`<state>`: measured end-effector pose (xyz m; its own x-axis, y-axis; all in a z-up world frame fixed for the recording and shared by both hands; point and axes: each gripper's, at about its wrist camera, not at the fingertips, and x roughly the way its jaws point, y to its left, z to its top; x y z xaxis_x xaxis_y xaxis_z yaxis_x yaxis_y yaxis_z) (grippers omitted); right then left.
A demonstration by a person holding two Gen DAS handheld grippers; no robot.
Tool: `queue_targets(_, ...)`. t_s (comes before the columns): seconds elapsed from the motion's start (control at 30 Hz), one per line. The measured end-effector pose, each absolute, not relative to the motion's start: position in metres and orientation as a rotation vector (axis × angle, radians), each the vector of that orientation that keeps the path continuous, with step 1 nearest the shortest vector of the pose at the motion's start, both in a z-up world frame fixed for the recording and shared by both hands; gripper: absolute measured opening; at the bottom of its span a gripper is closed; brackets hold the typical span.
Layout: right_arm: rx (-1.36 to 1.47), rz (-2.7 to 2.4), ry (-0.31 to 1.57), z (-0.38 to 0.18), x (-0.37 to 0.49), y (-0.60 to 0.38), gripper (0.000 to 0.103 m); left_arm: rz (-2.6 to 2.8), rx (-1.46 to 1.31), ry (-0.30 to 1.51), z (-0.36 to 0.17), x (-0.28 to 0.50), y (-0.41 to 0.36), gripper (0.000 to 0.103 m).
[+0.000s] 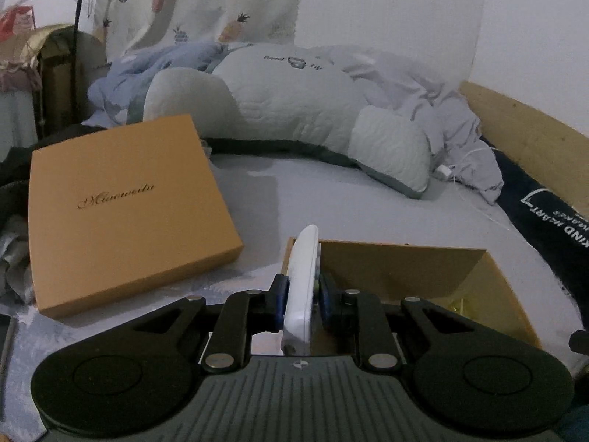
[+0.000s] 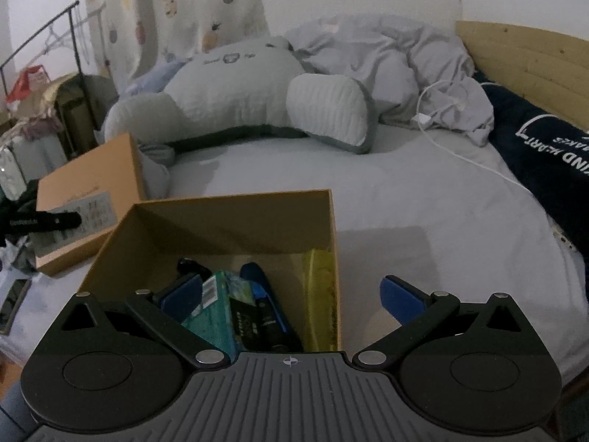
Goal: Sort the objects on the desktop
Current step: 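Lift the white remote with the left gripper and carry it over the box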
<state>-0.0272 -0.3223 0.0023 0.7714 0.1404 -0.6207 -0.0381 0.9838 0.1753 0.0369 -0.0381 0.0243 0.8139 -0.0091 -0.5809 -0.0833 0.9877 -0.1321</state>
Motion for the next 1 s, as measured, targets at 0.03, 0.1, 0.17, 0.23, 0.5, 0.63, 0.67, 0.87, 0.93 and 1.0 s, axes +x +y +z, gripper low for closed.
queue_targets(0.03,0.157,0.096,0.683,0.002,-0.028,-0.323,0.103,0.035,-0.150,0.618,0.026,0.036,-0.042,0.021)
queue_targets(0.1,0.158,0.092,0.684,0.002,-0.029,-0.324,0.103,0.026,-0.147,0.611,0.029,0.036,-0.049,0.021)
queue_targets(0.17,0.160,0.088,0.684,0.002,-0.029,-0.326,0.103,0.013,-0.146,0.605,0.031,0.036,-0.057,0.021)
queue_targets(0.23,0.163,0.084,0.682,0.003,-0.030,-0.328,0.103,-0.001,-0.144,0.600,0.033,0.036,-0.065,0.021)
queue_targets(0.5,0.168,0.077,0.682,0.003,-0.034,-0.334,0.103,-0.032,-0.136,0.613,0.027,0.039,-0.097,0.021)
queue_targets(0.63,0.164,0.078,0.681,0.003,-0.037,-0.335,0.103,-0.034,-0.139,0.636,0.017,0.043,-0.109,0.021)
queue_targets(0.67,0.163,0.078,0.682,0.003,-0.037,-0.336,0.103,-0.033,-0.139,0.643,0.014,0.043,-0.111,0.021)
queue_targets(0.87,0.150,0.080,0.686,0.002,-0.037,-0.337,0.103,-0.022,-0.140,0.688,-0.004,0.046,-0.120,0.021)
queue_targets(0.93,0.149,0.081,0.686,0.002,-0.037,-0.338,0.103,-0.013,-0.136,0.700,-0.009,0.047,-0.120,0.021)
queue_targets(1.0,0.148,0.081,0.688,0.002,-0.037,-0.339,0.103,0.001,-0.137,0.709,-0.013,0.049,-0.121,0.021)
